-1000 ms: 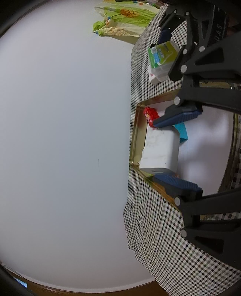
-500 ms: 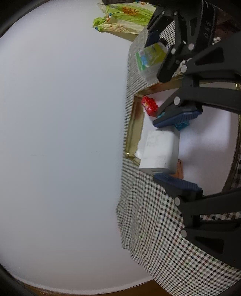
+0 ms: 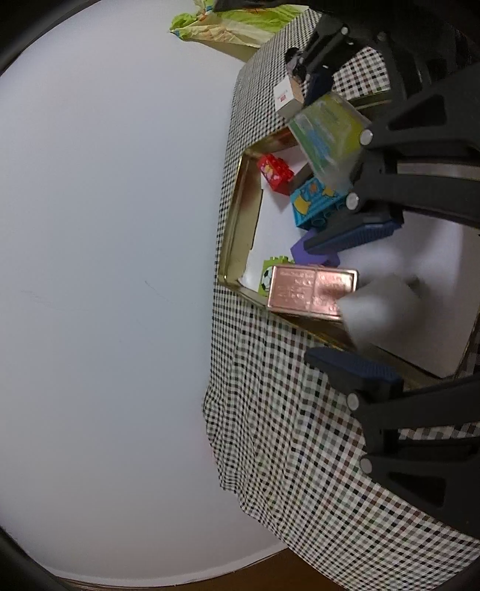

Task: Organize rigid objects
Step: 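Lower the white block and green box into the tray and open both grippers, then grasp the dark grey pouch with the right gripper while the left gripper reaches the white card box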

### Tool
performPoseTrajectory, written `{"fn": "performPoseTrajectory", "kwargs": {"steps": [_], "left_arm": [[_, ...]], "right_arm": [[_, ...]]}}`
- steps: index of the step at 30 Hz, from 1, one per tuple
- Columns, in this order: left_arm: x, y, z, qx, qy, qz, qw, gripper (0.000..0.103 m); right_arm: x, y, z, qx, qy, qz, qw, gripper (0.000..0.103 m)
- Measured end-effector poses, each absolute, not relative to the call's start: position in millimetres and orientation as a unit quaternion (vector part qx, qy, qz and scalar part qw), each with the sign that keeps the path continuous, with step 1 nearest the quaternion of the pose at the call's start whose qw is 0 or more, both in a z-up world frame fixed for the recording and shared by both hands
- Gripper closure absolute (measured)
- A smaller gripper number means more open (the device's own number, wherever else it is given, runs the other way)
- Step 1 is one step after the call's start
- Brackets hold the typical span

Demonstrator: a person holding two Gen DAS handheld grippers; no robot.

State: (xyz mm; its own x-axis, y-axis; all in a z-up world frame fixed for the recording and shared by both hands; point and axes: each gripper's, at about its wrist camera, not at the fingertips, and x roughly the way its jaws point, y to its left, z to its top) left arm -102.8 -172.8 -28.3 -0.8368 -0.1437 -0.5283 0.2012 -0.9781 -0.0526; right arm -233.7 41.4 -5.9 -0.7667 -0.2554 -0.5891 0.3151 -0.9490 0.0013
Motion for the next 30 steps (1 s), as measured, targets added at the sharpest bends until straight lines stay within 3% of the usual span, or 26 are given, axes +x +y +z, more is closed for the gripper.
{"fn": "performPoseTrajectory", "kwargs": {"steps": [3, 8, 13, 24, 30], "left_arm": [[-102, -173, -26, 0.272, 0.054, -0.956, 0.097, 0.041], [-98, -171, -21, 0.262, 0.055, -0.957, 0.112, 0.005], [-98, -158, -11, 0.257, 0.049, -0.958, 0.115, 0.001], [-124, -91, 0, 0.276, 0.036, -0.958, 0.063, 0.0], [-160, -42, -1, 0.307, 0.049, -0.95, 0.015, 0.0]], "right_arm": [[-233, 37, -7, 0.309, 0.057, -0.937, 0.154, 0.017], [-227, 48, 0, 0.3, 0.047, -0.941, 0.148, 0.017], [-221, 70, 7, 0.289, 0.027, -0.946, 0.141, 0.015], [-214, 143, 14, 0.279, -0.005, -0.954, 0.107, 0.014], [-220, 212, 10, 0.295, 0.015, -0.955, 0.028, 0.014]]}}
